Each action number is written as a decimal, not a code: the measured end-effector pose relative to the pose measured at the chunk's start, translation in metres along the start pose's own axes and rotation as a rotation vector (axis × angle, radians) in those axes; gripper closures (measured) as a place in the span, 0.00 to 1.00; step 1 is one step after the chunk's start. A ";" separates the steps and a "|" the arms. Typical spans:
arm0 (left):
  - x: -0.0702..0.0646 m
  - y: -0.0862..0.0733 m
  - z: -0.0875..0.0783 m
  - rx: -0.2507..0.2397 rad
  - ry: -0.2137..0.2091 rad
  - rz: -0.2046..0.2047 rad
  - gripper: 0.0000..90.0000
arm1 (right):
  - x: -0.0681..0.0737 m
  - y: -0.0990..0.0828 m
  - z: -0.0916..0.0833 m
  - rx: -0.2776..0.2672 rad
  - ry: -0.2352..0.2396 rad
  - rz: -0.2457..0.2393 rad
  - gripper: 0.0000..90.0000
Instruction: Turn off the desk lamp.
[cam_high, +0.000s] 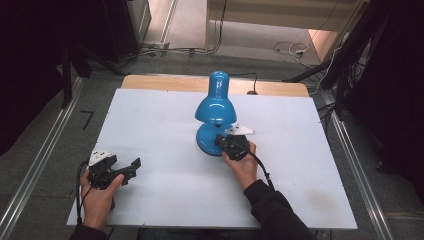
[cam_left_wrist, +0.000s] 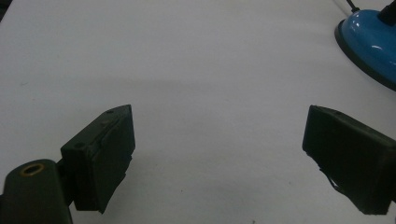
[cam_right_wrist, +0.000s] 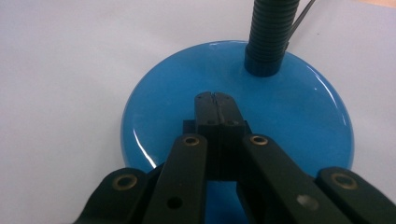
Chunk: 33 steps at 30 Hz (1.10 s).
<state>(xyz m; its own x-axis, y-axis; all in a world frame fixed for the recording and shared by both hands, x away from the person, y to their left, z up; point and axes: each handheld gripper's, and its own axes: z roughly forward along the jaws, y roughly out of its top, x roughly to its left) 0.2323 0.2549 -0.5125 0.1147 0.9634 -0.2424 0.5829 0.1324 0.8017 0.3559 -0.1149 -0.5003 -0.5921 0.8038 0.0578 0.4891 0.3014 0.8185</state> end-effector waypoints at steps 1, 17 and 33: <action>0.000 0.000 -0.001 -0.001 0.000 -0.002 0.11 | 0.000 0.001 -0.004 -0.008 0.004 0.003 0.98; 0.000 0.000 -0.001 -0.005 0.006 -0.002 0.11 | -0.022 0.008 -0.046 0.002 0.043 0.008 0.55; -0.001 0.001 -0.002 -0.009 0.007 0.001 0.11 | -0.029 0.004 -0.058 0.017 0.055 0.005 0.30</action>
<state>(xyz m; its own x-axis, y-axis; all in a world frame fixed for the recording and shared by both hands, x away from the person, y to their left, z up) 0.2307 0.2547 -0.5105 0.1096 0.9652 -0.2376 0.5751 0.1334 0.8071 0.3378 -0.1663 -0.4660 -0.6239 0.7759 0.0936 0.5027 0.3067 0.8082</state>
